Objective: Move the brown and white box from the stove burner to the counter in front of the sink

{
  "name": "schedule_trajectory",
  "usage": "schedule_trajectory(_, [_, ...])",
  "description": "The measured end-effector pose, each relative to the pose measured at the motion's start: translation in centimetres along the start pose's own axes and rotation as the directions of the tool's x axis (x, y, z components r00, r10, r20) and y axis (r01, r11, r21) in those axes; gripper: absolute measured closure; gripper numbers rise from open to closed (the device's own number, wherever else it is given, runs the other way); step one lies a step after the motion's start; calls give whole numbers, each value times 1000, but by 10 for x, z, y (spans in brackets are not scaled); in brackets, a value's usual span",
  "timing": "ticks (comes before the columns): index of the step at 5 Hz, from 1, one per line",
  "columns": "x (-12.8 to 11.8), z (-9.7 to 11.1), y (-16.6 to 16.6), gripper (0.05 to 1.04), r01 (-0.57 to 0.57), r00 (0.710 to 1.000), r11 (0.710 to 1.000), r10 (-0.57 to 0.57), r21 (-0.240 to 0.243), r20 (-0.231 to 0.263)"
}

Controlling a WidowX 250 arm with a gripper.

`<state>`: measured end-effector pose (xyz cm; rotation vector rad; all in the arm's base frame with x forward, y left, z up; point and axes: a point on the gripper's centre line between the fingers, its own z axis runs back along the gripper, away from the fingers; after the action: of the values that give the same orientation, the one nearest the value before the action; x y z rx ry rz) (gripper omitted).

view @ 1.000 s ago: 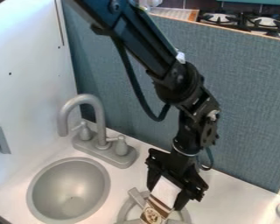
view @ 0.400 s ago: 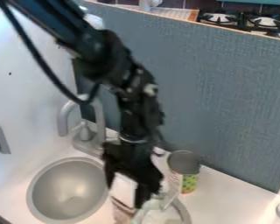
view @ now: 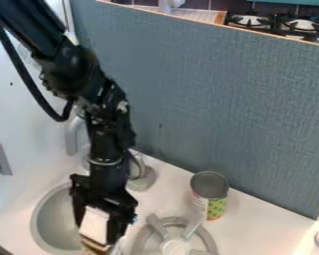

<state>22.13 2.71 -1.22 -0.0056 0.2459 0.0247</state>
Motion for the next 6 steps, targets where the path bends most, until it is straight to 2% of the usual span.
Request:
schedule_trajectory(1, [1,-10,7,222,-8,999,1000,8,8,-38])
schedule_trajectory(2, [-5,-24,14,222,-7,999,998,10,56,-47])
schedule_trajectory(4, [3,-30,12,222,88,996,995,-88,40,-2])
schedule_trajectory(5, [2,-32,22,167,84,996,996,-84,-13,12])
schedule_trajectory(6, [-1,-36,23,77,69,998,998,-69,-15,-10])
